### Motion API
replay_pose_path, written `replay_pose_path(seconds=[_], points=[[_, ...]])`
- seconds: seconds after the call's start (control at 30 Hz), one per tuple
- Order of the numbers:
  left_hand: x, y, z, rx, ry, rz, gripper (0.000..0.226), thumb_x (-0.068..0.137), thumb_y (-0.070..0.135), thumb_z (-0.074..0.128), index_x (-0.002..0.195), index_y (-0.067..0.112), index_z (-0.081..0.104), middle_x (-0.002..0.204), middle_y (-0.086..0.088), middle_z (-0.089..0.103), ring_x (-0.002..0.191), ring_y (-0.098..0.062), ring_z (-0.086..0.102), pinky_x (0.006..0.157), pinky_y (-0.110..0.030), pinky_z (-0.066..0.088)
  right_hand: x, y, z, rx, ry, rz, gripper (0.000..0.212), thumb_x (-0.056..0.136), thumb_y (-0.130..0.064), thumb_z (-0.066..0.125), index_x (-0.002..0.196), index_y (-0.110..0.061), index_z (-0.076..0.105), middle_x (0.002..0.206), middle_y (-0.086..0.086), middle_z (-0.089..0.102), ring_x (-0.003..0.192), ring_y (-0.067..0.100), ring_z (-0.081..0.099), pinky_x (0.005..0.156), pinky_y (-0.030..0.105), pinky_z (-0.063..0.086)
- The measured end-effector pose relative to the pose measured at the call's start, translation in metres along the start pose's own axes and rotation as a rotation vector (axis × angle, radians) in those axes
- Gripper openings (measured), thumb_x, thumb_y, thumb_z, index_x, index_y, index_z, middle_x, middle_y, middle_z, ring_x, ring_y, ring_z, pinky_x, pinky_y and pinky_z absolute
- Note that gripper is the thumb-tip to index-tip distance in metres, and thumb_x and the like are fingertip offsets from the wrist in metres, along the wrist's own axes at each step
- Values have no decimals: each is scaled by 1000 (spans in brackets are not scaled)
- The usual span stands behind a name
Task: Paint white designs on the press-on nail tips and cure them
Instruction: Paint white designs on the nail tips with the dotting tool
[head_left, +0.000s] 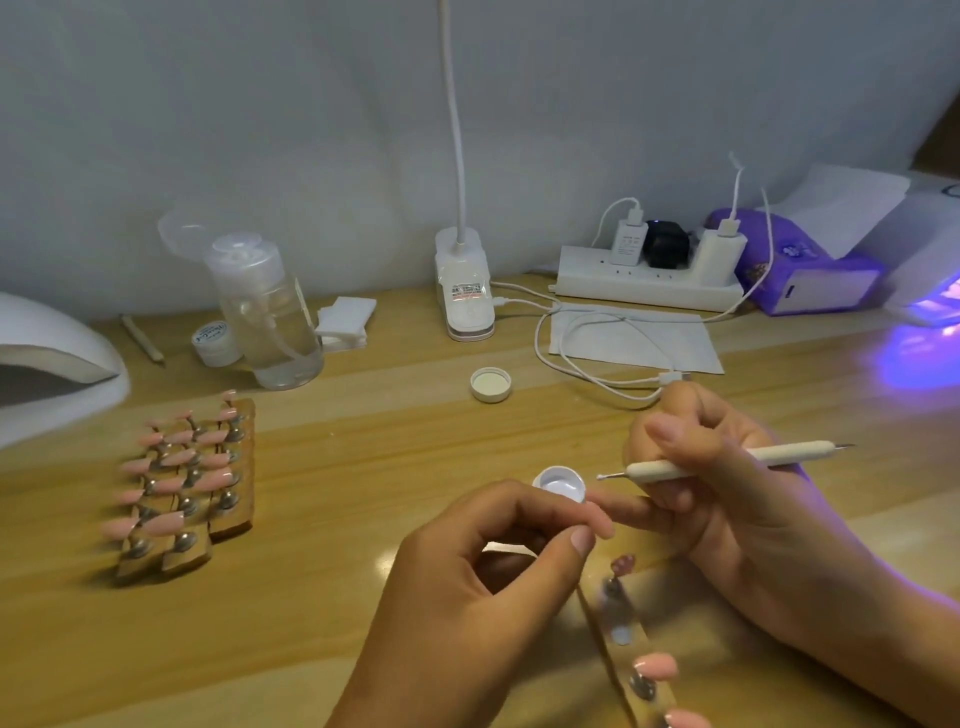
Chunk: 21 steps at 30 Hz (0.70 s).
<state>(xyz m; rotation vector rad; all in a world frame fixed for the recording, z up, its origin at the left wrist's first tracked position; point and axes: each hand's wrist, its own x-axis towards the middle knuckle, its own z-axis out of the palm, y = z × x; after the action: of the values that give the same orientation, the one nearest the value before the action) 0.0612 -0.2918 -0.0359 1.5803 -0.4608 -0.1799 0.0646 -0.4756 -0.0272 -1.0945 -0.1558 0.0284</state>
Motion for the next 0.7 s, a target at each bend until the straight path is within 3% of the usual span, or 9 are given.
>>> replay_pose_path(seconds=[0.07, 0.17, 0.33, 0.47, 0.7], points=[[0, 0, 4, 18, 8, 8, 10, 75, 26, 67, 76, 33, 74, 88, 11, 74, 69, -8, 62, 61, -11, 46, 2, 0, -1, 3, 26, 4, 31, 70, -19, 79, 61, -17, 49, 54, 2, 41, 48, 7, 50, 67, 33, 59], [1, -3, 4, 3, 42, -36, 9, 72, 35, 70, 79, 33, 76, 85, 3, 73, 71, -6, 64, 64, -14, 48, 3, 0, -1, -19, 63, -6, 27, 70, -12, 71, 59, -16, 47, 55, 4, 38, 48, 7, 48, 69, 34, 59], [2, -4, 1, -62, 13, -67, 22, 69, 47, 74, 82, 30, 76, 76, 4, 72, 66, -4, 62, 64, -16, 49, 2, 0, 0, -32, 44, -4, 24, 70, -16, 68, 58, -15, 47, 56, 5, 37, 49, 8, 44, 67, 35, 58], [5, -5, -4, -115, 24, -96, 9, 70, 34, 74, 77, 28, 76, 71, 9, 70, 64, -1, 59, 60, -12, 45, 2, 0, -1, -43, 46, 0, 24, 70, -16, 68, 58, -16, 48, 55, 3, 38, 50, 8, 44, 67, 35, 58], [3, -7, -4, -123, -56, -62, 21, 70, 38, 70, 83, 22, 74, 85, 2, 74, 75, -5, 63, 69, -14, 47, 3, 1, -1, -59, 39, 24, 24, 70, -18, 69, 59, -16, 47, 56, 4, 39, 49, 8, 46, 65, 33, 59]])
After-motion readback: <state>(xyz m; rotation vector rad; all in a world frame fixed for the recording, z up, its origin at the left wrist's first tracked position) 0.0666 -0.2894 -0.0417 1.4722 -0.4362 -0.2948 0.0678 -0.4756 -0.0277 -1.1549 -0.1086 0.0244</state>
